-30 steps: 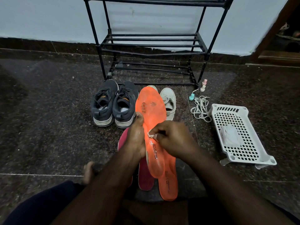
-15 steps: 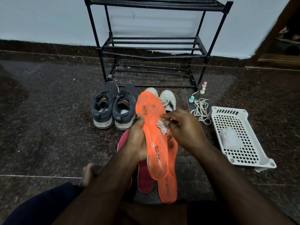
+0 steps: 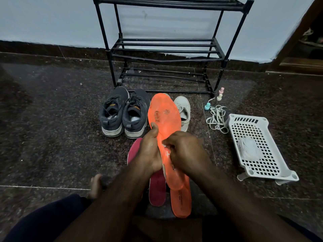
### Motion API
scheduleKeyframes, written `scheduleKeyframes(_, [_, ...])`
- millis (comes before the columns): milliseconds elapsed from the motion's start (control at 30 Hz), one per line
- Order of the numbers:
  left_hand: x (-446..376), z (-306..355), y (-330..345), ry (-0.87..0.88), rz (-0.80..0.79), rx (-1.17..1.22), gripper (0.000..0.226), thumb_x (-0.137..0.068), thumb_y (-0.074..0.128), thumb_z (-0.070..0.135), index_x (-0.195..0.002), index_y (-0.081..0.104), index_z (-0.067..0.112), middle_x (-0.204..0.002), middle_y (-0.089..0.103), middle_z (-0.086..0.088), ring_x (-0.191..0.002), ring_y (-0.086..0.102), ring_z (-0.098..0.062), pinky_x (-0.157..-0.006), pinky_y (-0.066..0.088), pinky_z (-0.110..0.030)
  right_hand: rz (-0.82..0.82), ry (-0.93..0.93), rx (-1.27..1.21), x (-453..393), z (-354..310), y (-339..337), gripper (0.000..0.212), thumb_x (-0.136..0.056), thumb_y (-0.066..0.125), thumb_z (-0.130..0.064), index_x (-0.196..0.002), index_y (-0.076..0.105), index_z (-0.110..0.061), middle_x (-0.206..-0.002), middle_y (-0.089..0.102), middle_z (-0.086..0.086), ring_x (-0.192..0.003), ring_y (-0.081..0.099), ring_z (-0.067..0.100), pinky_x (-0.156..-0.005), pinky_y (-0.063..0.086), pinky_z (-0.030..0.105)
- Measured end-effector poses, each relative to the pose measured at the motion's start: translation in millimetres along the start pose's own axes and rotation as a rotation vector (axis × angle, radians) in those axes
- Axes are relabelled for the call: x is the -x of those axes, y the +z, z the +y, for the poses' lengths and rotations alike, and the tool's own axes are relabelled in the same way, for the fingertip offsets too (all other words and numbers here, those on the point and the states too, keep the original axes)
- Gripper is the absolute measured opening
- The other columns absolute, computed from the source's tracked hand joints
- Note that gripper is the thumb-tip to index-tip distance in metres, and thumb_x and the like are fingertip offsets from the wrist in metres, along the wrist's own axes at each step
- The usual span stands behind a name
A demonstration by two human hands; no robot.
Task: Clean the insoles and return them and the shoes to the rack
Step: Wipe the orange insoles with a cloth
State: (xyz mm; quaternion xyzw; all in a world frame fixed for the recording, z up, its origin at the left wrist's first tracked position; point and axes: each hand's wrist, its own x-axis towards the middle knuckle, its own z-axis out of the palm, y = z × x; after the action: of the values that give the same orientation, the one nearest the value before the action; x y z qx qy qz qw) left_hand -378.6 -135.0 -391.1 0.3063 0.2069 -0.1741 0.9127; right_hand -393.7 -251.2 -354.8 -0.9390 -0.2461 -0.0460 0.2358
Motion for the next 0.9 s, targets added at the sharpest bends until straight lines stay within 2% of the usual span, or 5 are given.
scheduleKeyframes(133, [1, 2, 1, -0.006, 0.041, -0.017, 0.072, -0.101, 0.031, 0.061, -0.117, 0.063, -0.001, -0.108, 0.069, -0.024, -0.093, 0.069, -0.035, -0.091, 0.050, -0.046, 0.036, 0.007, -0.071, 0, 1, -1, 0.027, -0.074, 0.055, -0.014, -0.091, 0.076, -0.017, -0.084, 0.070, 0.005, -0.081, 0.066, 0.027, -0.071, 0.054, 0.040])
scheduleKeyframes(267, [4, 1, 2, -0.007, -0.001, 0.028, 0.071, -0.102, 0.029, 0.060, -0.111, 0.063, -0.002, -0.123, 0.059, -0.023, -0.112, 0.058, -0.035, -0.111, 0.037, -0.050, 0.155, 0.097, -0.009, -12, 13, -6, 0.025, -0.075, 0.054, -0.013, -0.089, 0.075, -0.016, -0.084, 0.070, 0.004, -0.080, 0.066, 0.025, -0.070, 0.054, 0.037])
scheduleKeyframes(500, [0, 6, 1, 0.049, 0.028, -0.001, 0.065, -0.103, 0.030, 0.057, -0.114, 0.064, 0.002, -0.100, 0.075, -0.019, -0.084, 0.075, -0.028, -0.085, 0.053, -0.041, -0.071, 0.075, -0.005, 5, -3, 1, 0.030, -0.083, 0.053, -0.019, -0.102, 0.075, -0.021, -0.094, 0.068, 0.002, -0.091, 0.065, 0.024, -0.079, 0.053, 0.041])
scheduleKeyframes(700, [6, -1, 3, 0.032, -0.004, -0.025, 0.062, -0.104, 0.031, 0.054, -0.109, 0.065, 0.003, -0.094, 0.075, -0.016, -0.085, 0.074, -0.025, -0.079, 0.059, -0.035, 0.180, 0.105, -0.148, -12, -1, -6, 0.018, -0.081, 0.066, -0.009, -0.094, 0.077, -0.014, -0.090, 0.068, 0.004, -0.086, 0.063, 0.019, -0.081, 0.047, 0.029])
scheduleKeyframes(900, [3, -4, 0, 0.063, 0.065, -0.116, 0.057, -0.102, 0.036, 0.056, -0.108, 0.065, 0.007, -0.090, 0.074, -0.008, -0.085, 0.071, -0.020, -0.083, 0.052, -0.036, -0.086, 0.100, -0.066, -8, -4, 1, 0.021, -0.086, 0.062, -0.017, -0.102, 0.076, -0.022, -0.096, 0.071, 0.004, -0.093, 0.064, 0.023, -0.082, 0.050, 0.036])
